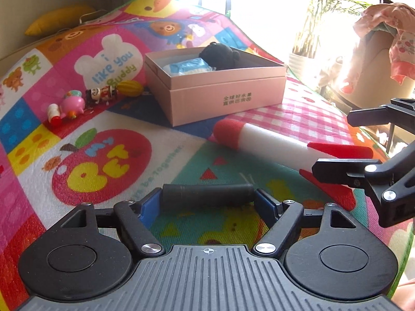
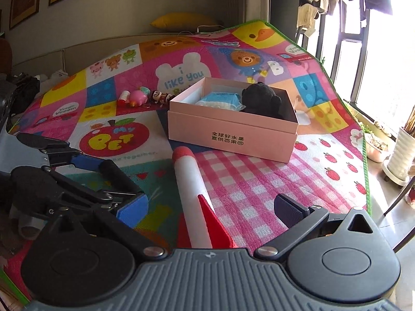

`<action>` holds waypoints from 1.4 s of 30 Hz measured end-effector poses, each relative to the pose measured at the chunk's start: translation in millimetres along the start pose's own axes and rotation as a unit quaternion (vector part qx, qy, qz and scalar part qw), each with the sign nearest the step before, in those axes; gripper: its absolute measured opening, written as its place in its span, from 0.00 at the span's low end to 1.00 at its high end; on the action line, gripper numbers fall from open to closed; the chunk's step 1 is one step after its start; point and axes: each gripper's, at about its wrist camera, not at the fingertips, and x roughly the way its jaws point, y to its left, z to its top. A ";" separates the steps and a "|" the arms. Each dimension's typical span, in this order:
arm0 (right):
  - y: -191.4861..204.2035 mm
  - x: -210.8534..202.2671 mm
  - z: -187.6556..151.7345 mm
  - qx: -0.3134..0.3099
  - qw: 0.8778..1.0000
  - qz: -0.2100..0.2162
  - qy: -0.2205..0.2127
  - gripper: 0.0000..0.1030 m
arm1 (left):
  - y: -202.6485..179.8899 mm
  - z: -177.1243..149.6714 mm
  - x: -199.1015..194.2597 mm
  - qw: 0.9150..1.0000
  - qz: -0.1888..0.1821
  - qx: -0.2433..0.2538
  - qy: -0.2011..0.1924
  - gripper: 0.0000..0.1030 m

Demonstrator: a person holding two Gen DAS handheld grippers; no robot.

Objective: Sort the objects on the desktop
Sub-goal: 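Carry the black cylinder with the left tool while the right carries the rocket toward the box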

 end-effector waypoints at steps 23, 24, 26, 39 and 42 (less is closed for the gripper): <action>-59.2 -10.3 24.5 0.058 0.998 -0.013 0.002 0.67 | -4.8 -0.2 6.6 1.000 0.007 0.004 0.013 0.99; -54.1 -9.6 25.1 0.055 0.998 0.018 0.010 0.58 | -4.8 -0.2 6.6 1.000 0.007 0.004 0.013 0.99; -36.2 -3.3 24.9 0.026 0.998 0.055 0.025 0.48 | -4.8 -0.2 6.6 1.000 0.007 0.004 0.013 0.99; -18.7 41.6 22.7 0.024 0.987 0.106 0.116 0.28 | -3.8 -1.1 3.7 1.000 0.009 -0.002 0.006 0.99; -21.8 29.6 22.4 0.031 0.989 0.096 0.105 0.27 | -8.5 -1.6 0.2 1.000 0.022 0.011 -0.003 0.99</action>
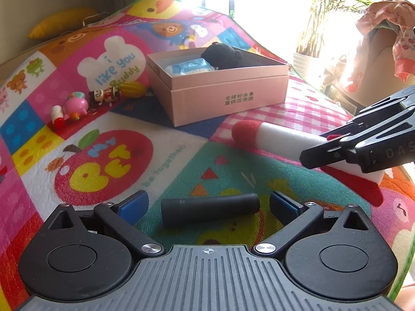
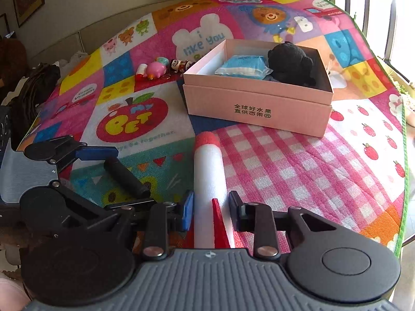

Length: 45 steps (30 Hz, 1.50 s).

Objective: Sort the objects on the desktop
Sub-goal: 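Carry the black cylinder with the left tool while the right carries the rocket toward the box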

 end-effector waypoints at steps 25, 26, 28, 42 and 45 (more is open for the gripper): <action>13.5 -33.4 -37.9 0.003 0.998 -0.052 -0.029 0.27 | -36.8 -12.5 -29.0 0.999 0.006 0.048 0.014 0.78; 15.2 -32.3 -38.9 0.000 0.998 -0.054 -0.029 0.27 | -37.5 -14.8 -29.2 0.999 0.008 0.047 0.013 0.79; 17.5 -30.1 -40.4 -0.003 0.998 -0.052 -0.029 0.27 | -37.2 -16.5 -31.2 0.999 0.011 0.044 0.010 0.79; 13.0 -11.4 -34.7 0.002 0.998 -0.051 -0.026 0.30 | -35.9 -21.9 -38.8 0.999 0.022 0.038 0.018 0.91; 12.6 -9.1 -33.2 -0.001 0.999 -0.045 -0.023 0.29 | -41.7 -19.9 -38.4 0.999 0.020 0.048 0.016 0.89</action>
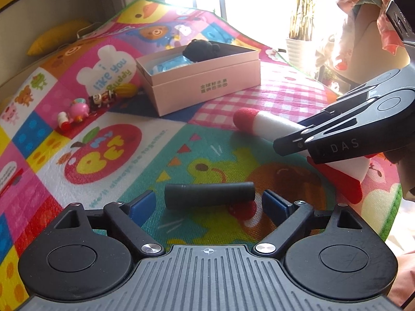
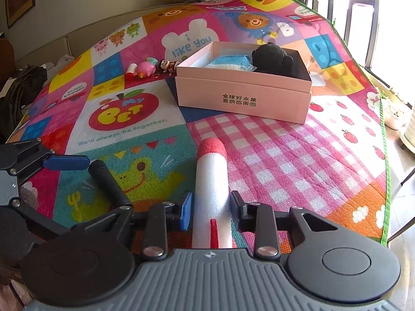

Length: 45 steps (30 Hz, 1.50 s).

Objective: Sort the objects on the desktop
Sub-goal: 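Carry the black cylinder with the left tool while the right carries the rocket toward the box, then open the left tool over the pink box to drop the black cylinder, then lower the rocket toy into the pink box and open the right tool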

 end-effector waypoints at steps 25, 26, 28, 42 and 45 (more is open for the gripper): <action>-88.9 -112.6 121.6 0.076 0.970 -0.057 -0.224 0.27 | 34.6 168.3 26.8 0.990 0.040 0.003 -0.132 0.78; -93.8 -107.6 127.8 0.078 0.969 -0.061 -0.227 0.27 | 36.0 178.6 38.6 0.991 0.032 -0.009 -0.129 0.78; -104.2 -93.9 141.2 0.087 0.969 -0.066 -0.223 0.27 | 36.4 196.0 59.2 0.991 0.012 -0.027 -0.132 0.79; -103.2 18.9 189.8 0.077 0.985 -0.023 -0.151 0.27 | 101.4 103.1 84.2 0.994 0.042 -0.079 -0.059 0.98; -97.2 57.2 204.2 0.107 0.987 0.022 -0.117 0.27 | 101.9 82.9 81.4 0.996 0.037 -0.068 -0.053 0.99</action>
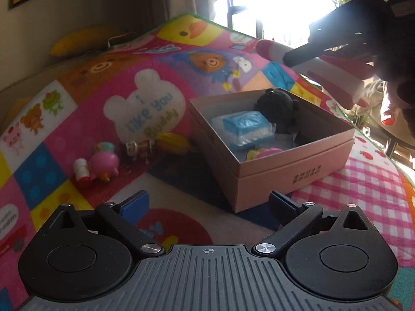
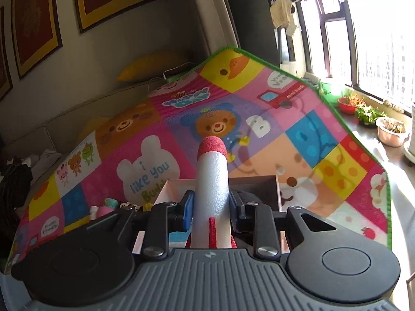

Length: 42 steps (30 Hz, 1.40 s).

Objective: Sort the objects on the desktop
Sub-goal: 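Lower the rocket toy into the pink box and open the right tool, then grasp the yellow corn toy with the right tool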

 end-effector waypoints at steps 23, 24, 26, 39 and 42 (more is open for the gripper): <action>12.2 107.5 -32.1 -0.008 0.986 -0.075 0.150 0.29 | 36.6 -27.2 -2.9 0.999 -0.025 -0.034 0.001 1.00; 13.2 104.3 -31.7 -0.013 0.986 -0.072 0.151 0.36 | 40.1 -27.6 -4.8 0.999 -0.021 -0.034 -0.001 1.00; 17.0 92.7 -28.1 -0.023 0.987 -0.065 0.144 0.44 | 48.3 -28.0 -6.6 0.999 -0.013 -0.035 -0.001 1.00; 161.2 129.4 -11.0 -0.194 0.969 -0.028 0.154 0.31 | 106.3 -32.5 -8.4 0.992 0.069 -0.107 -0.009 1.00; 186.9 171.7 -19.3 -0.267 0.945 -0.075 0.173 0.31 | 108.7 -36.4 -9.7 0.992 0.062 -0.113 -0.015 1.00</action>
